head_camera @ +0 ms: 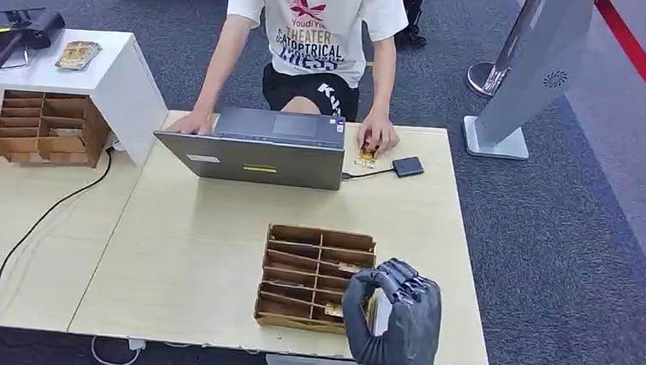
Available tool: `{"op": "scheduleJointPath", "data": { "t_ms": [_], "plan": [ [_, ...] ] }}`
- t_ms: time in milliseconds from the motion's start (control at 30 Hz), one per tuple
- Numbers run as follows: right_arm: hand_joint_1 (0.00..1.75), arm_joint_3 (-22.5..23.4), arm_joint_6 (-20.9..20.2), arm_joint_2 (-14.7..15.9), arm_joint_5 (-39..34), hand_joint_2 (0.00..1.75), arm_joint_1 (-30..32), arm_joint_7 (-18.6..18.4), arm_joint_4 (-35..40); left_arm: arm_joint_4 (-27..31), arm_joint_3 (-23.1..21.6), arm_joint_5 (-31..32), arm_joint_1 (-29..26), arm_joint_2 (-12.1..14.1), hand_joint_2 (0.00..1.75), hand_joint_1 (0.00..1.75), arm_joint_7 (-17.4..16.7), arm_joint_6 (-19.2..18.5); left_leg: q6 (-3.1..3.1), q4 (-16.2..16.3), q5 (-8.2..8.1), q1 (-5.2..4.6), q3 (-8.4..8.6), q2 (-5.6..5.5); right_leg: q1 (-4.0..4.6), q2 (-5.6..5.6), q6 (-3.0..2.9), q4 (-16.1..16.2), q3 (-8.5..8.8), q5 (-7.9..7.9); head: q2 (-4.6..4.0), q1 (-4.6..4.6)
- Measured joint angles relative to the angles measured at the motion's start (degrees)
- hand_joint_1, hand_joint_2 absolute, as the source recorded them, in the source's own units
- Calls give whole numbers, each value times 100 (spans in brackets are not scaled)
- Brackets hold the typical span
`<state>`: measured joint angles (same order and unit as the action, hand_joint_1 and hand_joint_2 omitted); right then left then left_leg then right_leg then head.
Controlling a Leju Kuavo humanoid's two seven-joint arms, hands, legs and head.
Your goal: Pass the card to the sensor for recognition and then transmit it.
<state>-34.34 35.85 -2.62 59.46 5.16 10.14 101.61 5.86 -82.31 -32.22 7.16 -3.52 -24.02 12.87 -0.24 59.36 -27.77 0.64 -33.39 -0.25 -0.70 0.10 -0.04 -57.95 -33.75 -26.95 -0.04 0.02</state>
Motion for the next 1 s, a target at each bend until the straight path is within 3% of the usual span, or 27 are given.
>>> {"op": "scheduleJointPath", "data": {
  "t_ms": [200, 233, 267, 300, 367, 467, 500, 600, 733, 1000],
  "plan": [
    [175, -76, 9, 76, 856, 175, -98, -522, -460, 0, -11, 20, 4, 0, 175, 0, -13, -9, 0, 0, 0, 0, 1, 0, 0, 0, 0, 0, 1, 0, 0, 0],
    [148, -92, 11, 83, 898, 175, -119, -546, -516, 0, -11, 22, 3, 0, 175, 0, -18, -9, 0, 0, 0, 0, 0, 0, 0, 0, 0, 0, 1, 0, 0, 0],
    [133, -105, 15, 87, 974, 175, -141, -587, -588, 0, -13, 26, 3, 0, 175, 0, -20, -9, 0, 0, 0, 0, 1, 0, 0, 0, 0, 0, 1, 0, 0, -2],
    [96, -120, 15, 90, 1029, 175, -161, -628, -661, 0, -15, 28, 4, 0, 175, 0, -20, -9, 0, 0, 0, 0, 1, 0, 0, 0, 0, 0, 1, 0, 0, -2],
    [56, -142, 4, 90, 1070, 175, -209, -728, -796, 0, -20, 35, 4, 0, 175, 0, -22, -9, 0, 0, 0, 0, 1, 0, 0, 0, 0, 0, 1, 0, 0, -2],
    [56, -146, -33, 90, 1140, 175, -287, -856, -1014, 0, -33, 35, 5, 0, 175, 0, -26, -9, 0, 0, 0, 0, 0, 0, 0, 0, 0, 0, 1, 0, 0, -2],
    [30, -146, -39, 90, 1162, 175, -312, -889, -1073, 0, -39, 37, 5, 0, 175, 0, -26, -9, 0, 0, 0, 0, 0, 0, 0, 0, 0, 0, 1, 0, 0, -2],
    [35, -149, -57, 90, 1206, 175, -365, -944, -1211, 0, -48, 42, 5, 2, 175, 0, -26, -9, 0, 0, 0, 0, 0, 0, 0, 0, 0, 0, 1, 0, 0, 0],
    [58, -151, -90, 90, 1307, 175, -423, -1073, -1414, 0, -57, 42, 6, 4, 175, 0, -26, -7, 0, 0, 0, 0, 0, 0, 0, 0, 0, 0, 1, 0, 0, -2],
    [77, -140, -15, 100, 1477, 175, -469, -1261, -1672, 0, -127, 15, 6, 26, 175, 0, 0, -4, 0, 0, 0, 0, 0, 0, 0, 0, 0, 0, 0, 0, 0, -2]
  ]
}}
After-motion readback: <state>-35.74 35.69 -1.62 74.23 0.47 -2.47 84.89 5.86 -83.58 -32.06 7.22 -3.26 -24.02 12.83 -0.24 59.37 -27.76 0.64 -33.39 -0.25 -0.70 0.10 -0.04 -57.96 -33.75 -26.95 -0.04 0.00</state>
